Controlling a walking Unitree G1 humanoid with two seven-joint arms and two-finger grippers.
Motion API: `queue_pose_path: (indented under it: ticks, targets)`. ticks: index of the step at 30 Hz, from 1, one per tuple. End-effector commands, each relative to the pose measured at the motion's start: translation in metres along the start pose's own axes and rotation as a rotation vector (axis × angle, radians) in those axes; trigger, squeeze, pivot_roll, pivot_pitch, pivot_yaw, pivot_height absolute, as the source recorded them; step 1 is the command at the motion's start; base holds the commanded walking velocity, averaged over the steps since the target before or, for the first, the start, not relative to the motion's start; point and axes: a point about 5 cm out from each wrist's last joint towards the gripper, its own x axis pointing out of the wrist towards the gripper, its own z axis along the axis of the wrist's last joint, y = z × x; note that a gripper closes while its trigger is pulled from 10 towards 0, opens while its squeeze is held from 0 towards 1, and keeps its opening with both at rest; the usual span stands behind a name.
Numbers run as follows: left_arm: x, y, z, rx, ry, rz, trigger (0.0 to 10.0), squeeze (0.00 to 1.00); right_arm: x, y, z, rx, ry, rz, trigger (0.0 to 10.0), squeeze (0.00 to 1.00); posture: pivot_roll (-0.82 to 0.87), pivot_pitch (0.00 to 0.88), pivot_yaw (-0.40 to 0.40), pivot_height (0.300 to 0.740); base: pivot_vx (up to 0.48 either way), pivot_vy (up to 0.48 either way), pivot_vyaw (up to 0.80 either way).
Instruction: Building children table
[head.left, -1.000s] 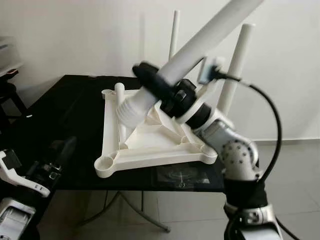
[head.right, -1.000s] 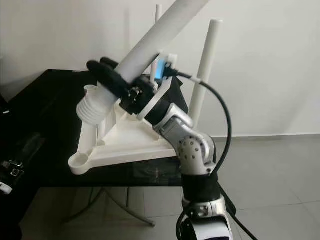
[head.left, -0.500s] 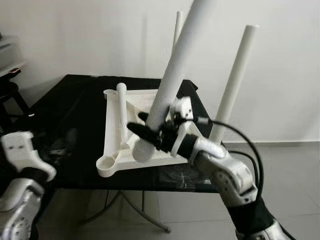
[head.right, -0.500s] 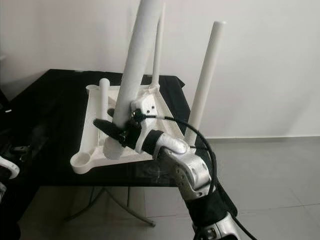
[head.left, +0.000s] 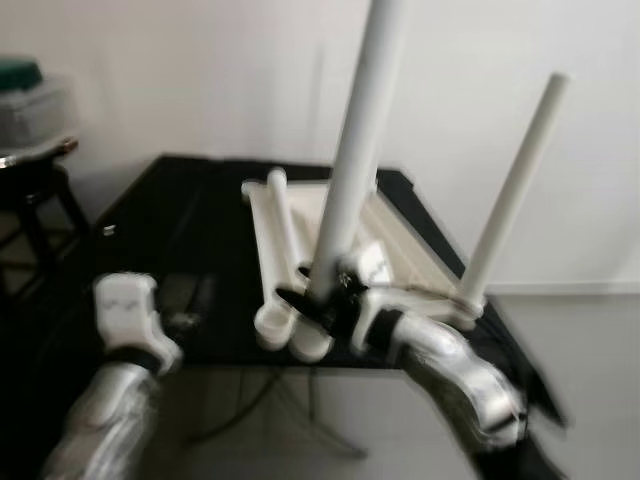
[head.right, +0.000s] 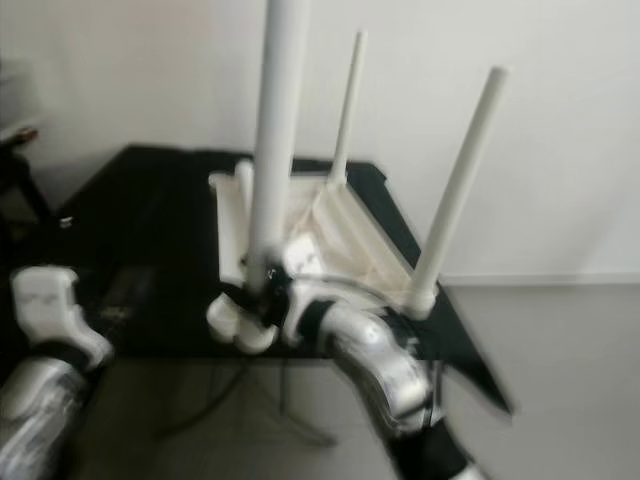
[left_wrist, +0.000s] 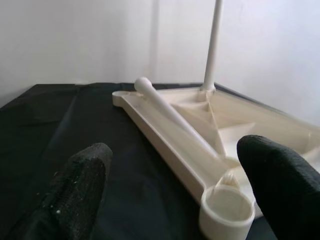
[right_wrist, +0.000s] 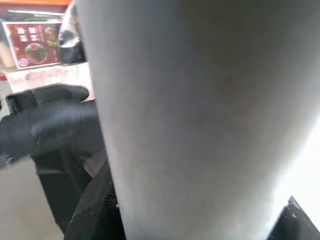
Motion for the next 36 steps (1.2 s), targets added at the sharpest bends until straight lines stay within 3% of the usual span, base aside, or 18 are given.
queue_pose_path:
  ticks: [1, 10, 13, 26, 36]
  targets:
    - [-0.001, -0.002, -0.003, 0.071, 0.007, 0.017, 10.0, 0.0, 0.002, 0.004, 0.009, -0.04, -0.057, 0.011, 10.0, 0.0, -0.01, 0.0, -0.061, 0.74, 0.0, 0.0, 0.0]
    - [-0.006, -0.002, -0.009, 0.134, 0.024, 0.058, 10.0, 0.0, -0.001, 0.005, 0.004, -0.064, -0.051, -0.017, 10.0, 0.0, -0.01, 0.0, -0.061, 0.74, 0.0, 0.0, 0.0]
    - [-0.017, 0.004, -0.016, 0.169, 0.044, 0.122, 10.0, 0.0, -0.004, -0.001, 0.003, -0.089, -0.05, -0.077, 10.0, 0.0, -0.01, 0.0, -0.062, 0.74, 0.0, 0.0, 0.0]
    - [-0.021, 0.007, -0.023, 0.09, 0.055, 0.161, 10.0, 0.0, -0.004, -0.006, 0.013, -0.097, -0.096, -0.087, 10.0, 0.0, -0.04, 0.0, -0.07, 0.74, 0.0, 0.0, 0.0]
    - [-0.023, 0.009, -0.029, 0.119, 0.076, 0.155, 10.0, 0.0, 0.001, -0.009, 0.013, -0.096, -0.103, -0.107, 10.0, 0.0, -0.05, 0.0, -0.058, 0.74, 0.0, 0.0, 0.0]
